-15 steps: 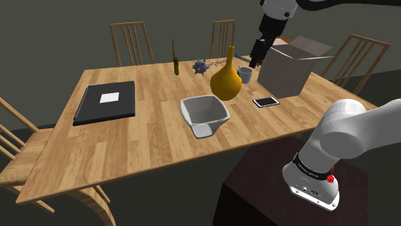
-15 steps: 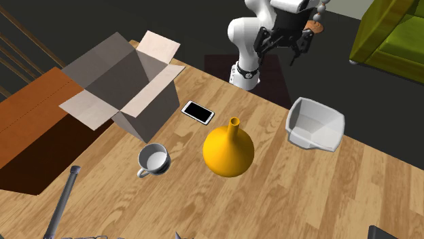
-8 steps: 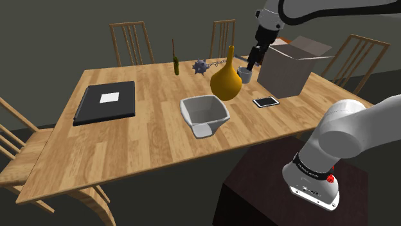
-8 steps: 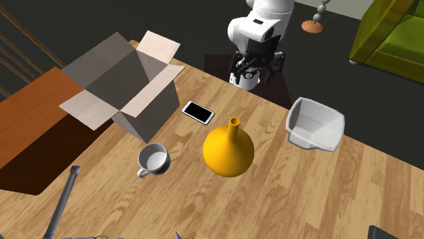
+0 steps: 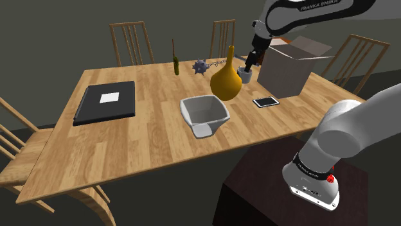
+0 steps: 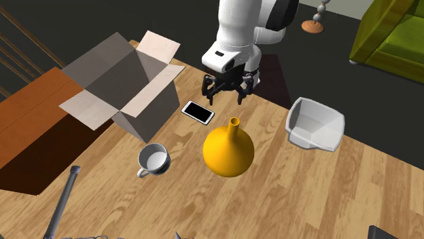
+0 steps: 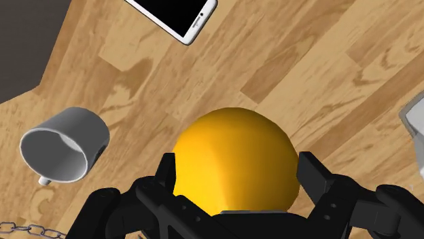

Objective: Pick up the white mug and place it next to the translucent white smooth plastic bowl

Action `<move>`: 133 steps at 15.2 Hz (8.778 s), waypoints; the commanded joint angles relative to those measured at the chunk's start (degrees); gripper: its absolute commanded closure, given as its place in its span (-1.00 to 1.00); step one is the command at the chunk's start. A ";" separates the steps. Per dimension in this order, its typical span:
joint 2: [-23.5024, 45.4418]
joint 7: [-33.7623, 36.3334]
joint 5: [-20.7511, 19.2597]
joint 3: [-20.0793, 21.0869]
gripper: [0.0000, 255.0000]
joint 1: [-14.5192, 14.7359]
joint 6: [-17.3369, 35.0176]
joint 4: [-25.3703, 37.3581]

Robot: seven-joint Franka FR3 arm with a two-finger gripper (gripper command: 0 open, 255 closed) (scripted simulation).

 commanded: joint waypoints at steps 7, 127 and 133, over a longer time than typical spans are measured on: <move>15.39 -10.95 4.01 -8.90 -1.00 0.72 10.40 6.04; 17.87 37.40 2.06 21.34 1.00 20.25 -4.73 21.19; 23.41 45.82 0.70 26.43 1.00 23.25 -6.68 27.53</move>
